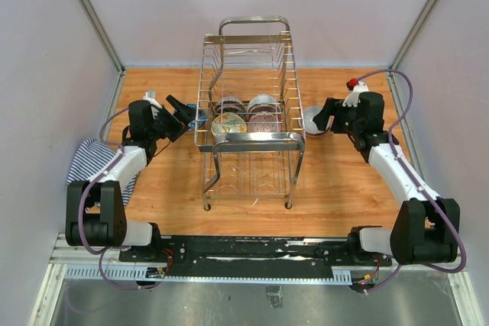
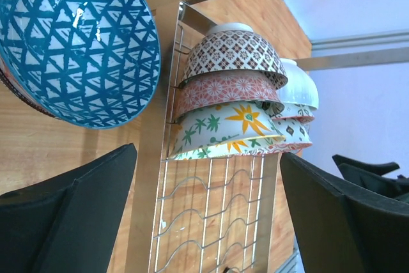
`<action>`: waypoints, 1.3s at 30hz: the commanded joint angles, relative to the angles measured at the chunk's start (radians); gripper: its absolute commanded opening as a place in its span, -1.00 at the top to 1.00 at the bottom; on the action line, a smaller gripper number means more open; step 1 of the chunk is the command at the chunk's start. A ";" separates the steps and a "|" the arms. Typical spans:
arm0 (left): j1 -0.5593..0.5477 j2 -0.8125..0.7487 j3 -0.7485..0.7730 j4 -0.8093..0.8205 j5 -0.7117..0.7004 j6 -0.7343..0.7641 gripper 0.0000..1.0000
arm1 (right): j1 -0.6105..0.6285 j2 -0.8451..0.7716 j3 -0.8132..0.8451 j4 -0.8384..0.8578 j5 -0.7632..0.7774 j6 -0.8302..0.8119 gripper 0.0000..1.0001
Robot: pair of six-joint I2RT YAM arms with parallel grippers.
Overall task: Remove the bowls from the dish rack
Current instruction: Pick up the bowl from the dish rack.
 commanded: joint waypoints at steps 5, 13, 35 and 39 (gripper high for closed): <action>0.006 -0.102 -0.032 0.062 -0.016 0.121 -0.99 | 0.057 -0.020 -0.092 0.231 -0.098 0.023 -0.97; 0.007 -0.176 -0.058 0.067 -0.080 0.171 -0.99 | 0.074 -0.033 -0.118 0.311 -0.108 0.036 -0.97; -0.057 -0.250 -0.078 0.084 -0.184 0.273 -0.99 | 0.120 0.045 -0.211 0.707 -0.280 0.208 -0.97; -0.058 -0.266 -0.078 0.080 -0.201 0.275 -0.99 | 0.122 0.087 -0.176 0.693 -0.295 0.238 -0.97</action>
